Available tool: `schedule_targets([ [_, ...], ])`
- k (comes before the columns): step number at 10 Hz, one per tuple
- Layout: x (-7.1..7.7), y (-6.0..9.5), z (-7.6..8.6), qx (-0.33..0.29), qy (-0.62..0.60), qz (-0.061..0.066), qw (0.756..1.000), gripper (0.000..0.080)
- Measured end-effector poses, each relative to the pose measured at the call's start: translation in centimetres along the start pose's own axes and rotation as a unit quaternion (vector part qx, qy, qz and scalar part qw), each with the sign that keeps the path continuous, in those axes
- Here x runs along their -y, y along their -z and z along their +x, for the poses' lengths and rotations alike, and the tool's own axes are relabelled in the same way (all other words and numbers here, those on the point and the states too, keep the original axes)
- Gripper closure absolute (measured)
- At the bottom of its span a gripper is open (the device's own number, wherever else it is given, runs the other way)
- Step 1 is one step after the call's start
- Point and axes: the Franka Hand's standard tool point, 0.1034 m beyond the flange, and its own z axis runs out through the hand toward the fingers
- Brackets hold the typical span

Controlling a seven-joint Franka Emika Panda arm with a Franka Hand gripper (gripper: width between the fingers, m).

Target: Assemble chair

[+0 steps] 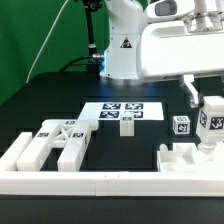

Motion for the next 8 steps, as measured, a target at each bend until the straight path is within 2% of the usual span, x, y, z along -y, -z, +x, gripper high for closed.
schedule_targets([
  [3,-0.1,-0.1,-0.1,-0.002,0.001,-0.001,1.000,0.0515],
  [5,-0.1,-0.8,-0.6,-0.006,0.003,-0.002,1.000,0.0515],
  [8,1.0,-2.2,-1.7,-0.011,0.007,0.003,1.000,0.0515],
])
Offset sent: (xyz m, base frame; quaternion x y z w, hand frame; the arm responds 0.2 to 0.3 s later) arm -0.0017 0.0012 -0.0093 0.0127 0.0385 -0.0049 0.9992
